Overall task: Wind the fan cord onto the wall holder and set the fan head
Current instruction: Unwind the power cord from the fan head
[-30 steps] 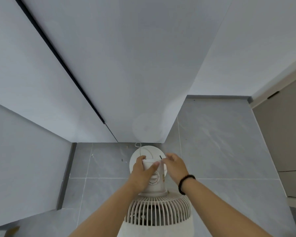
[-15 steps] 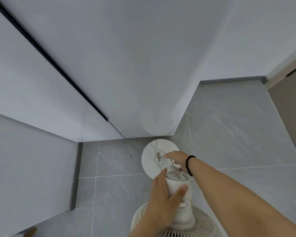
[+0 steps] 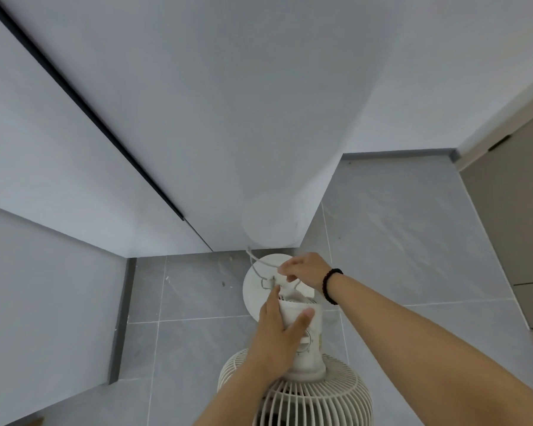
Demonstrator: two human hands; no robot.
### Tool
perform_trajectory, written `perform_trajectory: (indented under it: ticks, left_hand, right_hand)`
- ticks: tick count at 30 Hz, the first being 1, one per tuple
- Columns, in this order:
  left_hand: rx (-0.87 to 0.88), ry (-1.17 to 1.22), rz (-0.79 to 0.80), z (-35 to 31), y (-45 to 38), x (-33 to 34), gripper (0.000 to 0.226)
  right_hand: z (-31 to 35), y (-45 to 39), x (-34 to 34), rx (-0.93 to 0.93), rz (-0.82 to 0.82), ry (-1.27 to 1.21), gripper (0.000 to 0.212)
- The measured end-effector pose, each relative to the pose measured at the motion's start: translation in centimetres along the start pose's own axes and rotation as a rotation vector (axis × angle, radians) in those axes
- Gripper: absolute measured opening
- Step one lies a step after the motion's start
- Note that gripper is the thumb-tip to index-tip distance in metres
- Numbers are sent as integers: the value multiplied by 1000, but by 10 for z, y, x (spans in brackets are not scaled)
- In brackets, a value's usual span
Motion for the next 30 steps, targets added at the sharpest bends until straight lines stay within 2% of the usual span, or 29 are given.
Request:
perform_trajectory:
  ticks: [3, 6, 9, 11, 13, 16, 21, 23, 25, 30]
  left_hand:
    - [4, -5, -8, -3, -4, 0, 103]
    - [-12, -24, -19, -5, -10, -2, 101]
    - [-3, 4, -12, -8, -13, -7, 89]
    - [-22, 86, -52, -17, -7, -18, 66]
    - [24, 202, -185, -32, 7, -40, 24]
    - [24, 467, -316, -46, 32, -61, 31]
    - [-30, 1174, -303, -69, 63, -69, 25]
    - [7, 1349, -324, -84, 74, -84, 21]
    - [60, 1337, -336, -99, 83, -97, 22]
    - [256, 923, -280, -137, 119, -97, 34]
  right_hand:
    - [30, 26, -7, -159, -51, -26, 11]
    - [61, 54, -9, -310, -92, -84, 14]
    - [81, 86, -2, -425, -68, -43, 15]
    - [84, 103, 3, -465, -55, -25, 16]
    - [84, 117, 4, -485, -66, -34, 17]
    - [84, 134, 4, -514, -81, -37, 17]
    - [79, 155, -1, -546, -193, 125, 12]
    - [70, 161, -7, -519, -228, 131, 16]
    - [61, 169, -11, -481, -239, 116, 17]
    - [75, 193, -6, -458, -198, 95, 22]
Point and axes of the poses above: each hand's wrist, its own y-axis away from the middle knuckle, its own x-axis out of the palm, z = x × y, the point moved 9 cm from there along -y, towards the middle knuckle, and after that the axes turned 2 degrees about -z, right-handed, at the moved point
